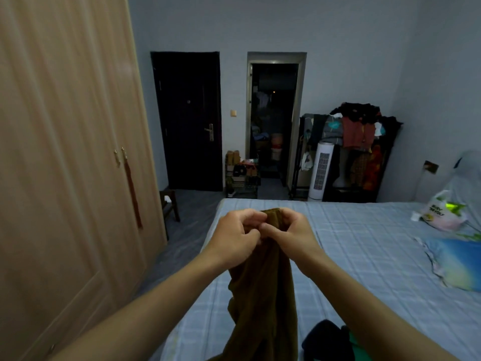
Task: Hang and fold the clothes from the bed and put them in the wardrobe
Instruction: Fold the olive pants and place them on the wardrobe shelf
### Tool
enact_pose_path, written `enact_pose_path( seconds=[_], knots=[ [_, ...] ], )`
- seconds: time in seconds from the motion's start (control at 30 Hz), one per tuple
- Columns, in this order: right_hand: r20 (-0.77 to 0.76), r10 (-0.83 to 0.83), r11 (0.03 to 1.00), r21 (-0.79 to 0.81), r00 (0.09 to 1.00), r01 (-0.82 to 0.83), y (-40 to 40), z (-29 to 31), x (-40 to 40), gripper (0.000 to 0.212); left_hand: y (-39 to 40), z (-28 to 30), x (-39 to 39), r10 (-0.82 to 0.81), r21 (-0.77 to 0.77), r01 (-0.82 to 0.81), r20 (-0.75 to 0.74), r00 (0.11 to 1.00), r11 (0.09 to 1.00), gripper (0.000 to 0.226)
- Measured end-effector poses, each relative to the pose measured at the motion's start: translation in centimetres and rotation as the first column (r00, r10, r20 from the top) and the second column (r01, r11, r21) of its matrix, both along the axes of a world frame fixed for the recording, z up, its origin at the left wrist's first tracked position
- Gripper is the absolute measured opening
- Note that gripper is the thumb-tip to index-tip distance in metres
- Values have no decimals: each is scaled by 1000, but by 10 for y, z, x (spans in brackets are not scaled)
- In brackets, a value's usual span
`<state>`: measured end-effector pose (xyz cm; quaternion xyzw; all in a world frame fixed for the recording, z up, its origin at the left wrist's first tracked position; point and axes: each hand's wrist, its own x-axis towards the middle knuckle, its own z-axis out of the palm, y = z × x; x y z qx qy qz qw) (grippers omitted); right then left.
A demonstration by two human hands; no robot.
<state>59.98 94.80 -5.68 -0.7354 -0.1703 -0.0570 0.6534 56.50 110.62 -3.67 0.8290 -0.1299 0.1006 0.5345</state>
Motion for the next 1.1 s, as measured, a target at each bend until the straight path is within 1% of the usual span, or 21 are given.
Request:
enact_pose_path(
  seconds=[0.03,0.07,0.1,0.13,0.17,0.2,0.23,0.3,0.33,0.37,0.43,0.47,0.5,0.6,0.67,0.77,0.83,0.93,1.0,1.03,1.1],
  knots=[
    [-3,9,1000,-11,1000,-9,-3,0,0,14,4,2,-1,-11,10,11,23,1000,1000,33],
    [-8,15,1000,-26,1000,-15,-6,1,0,14,11,3,-2,20,45,-24,92,996,999,27],
    [-14,15,999,-37,1000,-16,-9,1,0,14,19,4,-1,77,109,-99,190,979,989,21],
    [-20,16,999,-38,1000,-16,-13,2,0,13,30,5,1,123,181,-179,282,951,967,22],
    [-23,22,999,-33,999,-23,-18,3,1,13,41,4,3,140,252,-231,334,932,940,32],
    [-20,36,999,-26,999,-37,-21,5,1,12,50,3,6,123,324,-233,327,937,917,47],
    [-9,56,998,-16,998,-56,-24,7,1,12,58,0,7,82,389,-186,268,960,903,65],
    [22,102,995,3,995,-102,-29,13,1,12,66,-7,10,-4,457,-37,88,996,888,94],
    [36,130,991,9,991,-131,-31,16,0,12,66,-10,11,-34,458,15,33,999,889,102],
    [48,162,987,12,986,-163,-32,18,-1,13,66,-13,13,-55,440,44,13,998,897,105],
    [72,221,975,21,973,-223,-33,23,-4,17,66,-14,17,-84,350,82,-9,996,933,101],
    [83,240,970,26,967,-243,-34,24,-6,19,67,-12,18,-106,290,110,-29,994,951,95],
    [92,250,967,31,964,-254,-35,26,-7,21,68,-9,19,-140,227,147,-43,989,963,84],
    [111,222,972,46,969,-229,-37,31,-9,23,72,-2,20,-220,78,222,-29,975,972,40],
    [118,171,983,54,978,-178,-38,33,-10,19,74,4,17,-227,10,227,7,974,974,27],
    [143,84,996,17,986,-87,-38,38,-12,17,76,16,14,-227,-75,232,68,972,970,25],
    [159,25,1000,-19,987,-22,-35,40,-17,16,75,24,13,-230,-84,239,107,967,967,28],
    [161,-75,997,-8,984,78,-30,38,-27,16,72,36,5,-264,-91,279,154,952,956,31],
    [144,-130,991,-16,981,133,-29,38,-37,20,72,44,-4,-268,-74,285,185,945,956,29],
    [135,-136,990,-24,981,141,-30,38,-44,23,72,47,-9,-257,-64,274,199,946,960,26],
    [118,-100,995,-6,988,102,-32,42,-61,32,71,51,-25,-208,-57,227,228,951,972,22]
  ],
)
